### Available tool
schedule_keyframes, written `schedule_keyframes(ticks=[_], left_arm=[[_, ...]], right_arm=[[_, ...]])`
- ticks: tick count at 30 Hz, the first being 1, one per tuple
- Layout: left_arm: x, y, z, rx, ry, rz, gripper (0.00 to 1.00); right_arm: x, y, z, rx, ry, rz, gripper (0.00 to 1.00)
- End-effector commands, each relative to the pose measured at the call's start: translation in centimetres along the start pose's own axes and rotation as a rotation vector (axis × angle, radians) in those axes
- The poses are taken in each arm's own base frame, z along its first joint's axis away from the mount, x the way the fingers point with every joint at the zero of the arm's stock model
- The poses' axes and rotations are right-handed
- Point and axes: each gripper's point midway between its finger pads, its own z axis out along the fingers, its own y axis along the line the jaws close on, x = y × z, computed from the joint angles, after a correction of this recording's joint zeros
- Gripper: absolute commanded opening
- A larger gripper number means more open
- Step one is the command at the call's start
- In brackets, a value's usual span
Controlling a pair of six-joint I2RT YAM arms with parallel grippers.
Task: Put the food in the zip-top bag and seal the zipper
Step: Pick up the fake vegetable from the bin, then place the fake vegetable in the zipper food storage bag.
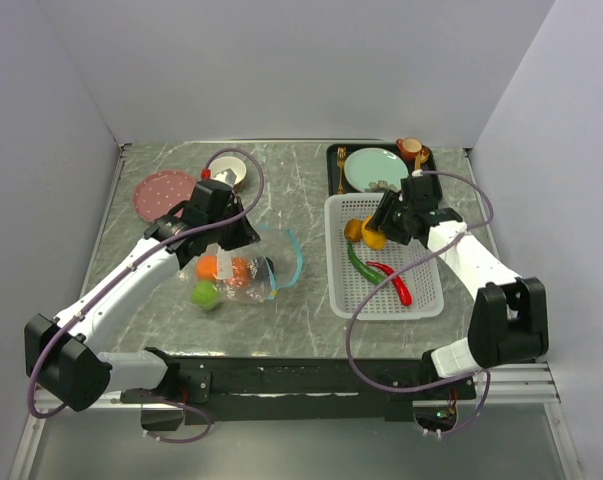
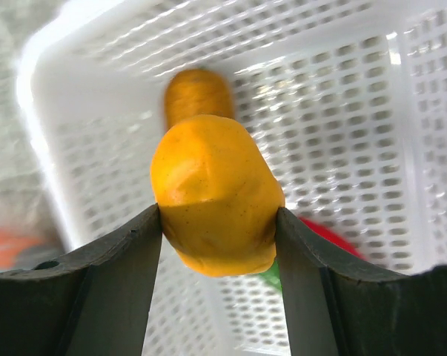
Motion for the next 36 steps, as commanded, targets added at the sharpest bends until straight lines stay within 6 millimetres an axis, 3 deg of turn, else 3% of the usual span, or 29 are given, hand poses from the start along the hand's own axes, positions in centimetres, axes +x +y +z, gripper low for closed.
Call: schedule_keyframes(ticks=[1, 12, 18, 26, 36], left_arm=[[-0.6, -0.7, -0.1, 0.03, -0.021, 0.007, 0.01], [-0.6, -1.0, 0.2, 0.045, -0.017, -0.002, 0.01], [-0.4, -0.8, 0.2, 0.043, -0.015, -0.004, 0.01], [-0.3, -0.7, 0.2, 0.041, -0.013, -0.002, 0.01], [-0.4, -0.8, 0.5, 0.041, -0.009, -0.002, 0.01]], right_arm=[[0.0, 2.4, -2.1, -0.132, -0.017, 0.047, 0.41], [1.9, 7.3, -5.0, -0.361, 0.014, 0.02, 0.44], [3.6, 11.8, -5.8, -0.454, 0.062, -0.089, 0.43], [7.8, 17.2, -5.7, -0.535, 0.165, -0.211, 0.41], [10.9, 19.9, -5.7, -0.576, 0.235, -0.27, 0.41]])
